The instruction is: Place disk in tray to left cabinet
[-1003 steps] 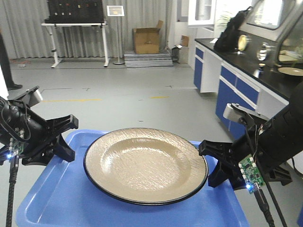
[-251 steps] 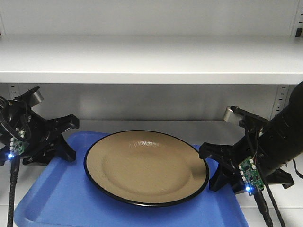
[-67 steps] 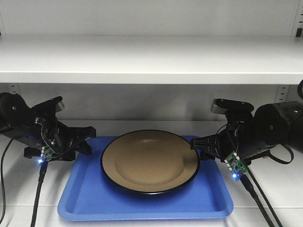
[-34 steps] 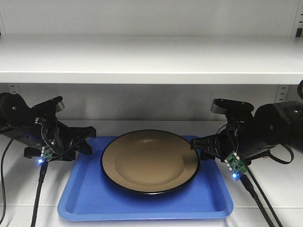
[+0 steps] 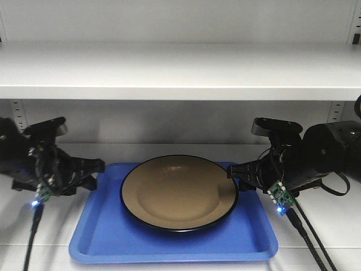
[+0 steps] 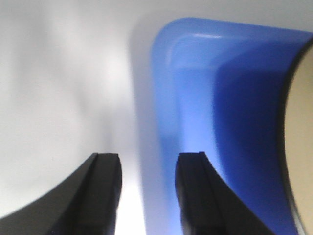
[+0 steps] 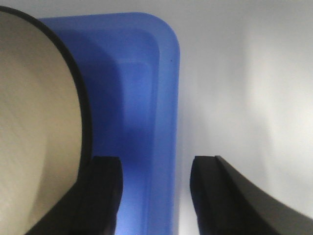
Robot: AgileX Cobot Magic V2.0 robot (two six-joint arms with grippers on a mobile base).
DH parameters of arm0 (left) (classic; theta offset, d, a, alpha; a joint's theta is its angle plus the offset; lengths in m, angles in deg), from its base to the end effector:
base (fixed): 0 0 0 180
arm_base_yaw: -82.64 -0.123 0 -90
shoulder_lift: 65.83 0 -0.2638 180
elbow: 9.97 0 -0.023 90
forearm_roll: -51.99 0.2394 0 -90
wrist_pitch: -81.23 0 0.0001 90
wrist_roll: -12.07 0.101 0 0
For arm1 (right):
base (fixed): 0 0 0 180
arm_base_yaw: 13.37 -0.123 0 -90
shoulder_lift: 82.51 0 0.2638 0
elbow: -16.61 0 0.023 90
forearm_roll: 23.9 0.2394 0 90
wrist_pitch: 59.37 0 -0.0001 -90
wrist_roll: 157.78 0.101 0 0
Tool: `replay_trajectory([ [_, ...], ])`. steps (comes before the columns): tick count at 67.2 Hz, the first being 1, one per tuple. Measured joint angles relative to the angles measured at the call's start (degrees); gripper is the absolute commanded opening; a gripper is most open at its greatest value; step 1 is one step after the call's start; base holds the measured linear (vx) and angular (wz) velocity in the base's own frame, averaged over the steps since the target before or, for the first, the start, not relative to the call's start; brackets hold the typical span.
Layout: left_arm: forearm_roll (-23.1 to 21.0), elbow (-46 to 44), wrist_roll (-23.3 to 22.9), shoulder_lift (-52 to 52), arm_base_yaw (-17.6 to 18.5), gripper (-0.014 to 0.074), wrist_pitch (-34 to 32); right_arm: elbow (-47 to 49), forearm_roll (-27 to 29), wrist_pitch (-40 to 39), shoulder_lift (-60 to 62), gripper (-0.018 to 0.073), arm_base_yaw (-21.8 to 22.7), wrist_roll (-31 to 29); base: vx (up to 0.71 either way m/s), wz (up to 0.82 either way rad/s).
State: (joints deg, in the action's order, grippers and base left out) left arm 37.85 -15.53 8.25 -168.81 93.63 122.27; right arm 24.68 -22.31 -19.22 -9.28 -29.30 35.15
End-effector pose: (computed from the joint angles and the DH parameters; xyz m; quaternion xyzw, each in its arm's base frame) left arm 0.3570 -0.0858 0.2983 0.0000 0.9297 -0.1529 0.3350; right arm 0.3674 0.1068 0.2860 -0.0177 0.9360 0.0993 0.3373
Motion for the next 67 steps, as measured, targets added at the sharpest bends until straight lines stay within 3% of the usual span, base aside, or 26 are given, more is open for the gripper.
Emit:
replay_trajectory([
  [24,1.53,29.97,0.0,28.45,-0.2,0.0225,-19.16,0.0,0.0,0.0,0.0,0.0407,0.0,0.0,0.0,0.0],
  [42,3.09,56.99,0.0,50.45,-3.01,0.0069,-35.52,0.0,0.0,0.0,0.0,0.0407,0.0,0.0,0.0,0.0],
  [51,3.45,65.67,0.0,60.89,-5.61,-0.0006,-39.3,0.0,0.0,0.0,0.0,0.0407,0.0,0.0,0.0,0.0],
  [67,9.67,75.83,0.0,75.19,-9.79,-0.0008,-39.83,0.0,0.0,0.0,0.0,0.0407,0.0,0.0,0.0,0.0],
])
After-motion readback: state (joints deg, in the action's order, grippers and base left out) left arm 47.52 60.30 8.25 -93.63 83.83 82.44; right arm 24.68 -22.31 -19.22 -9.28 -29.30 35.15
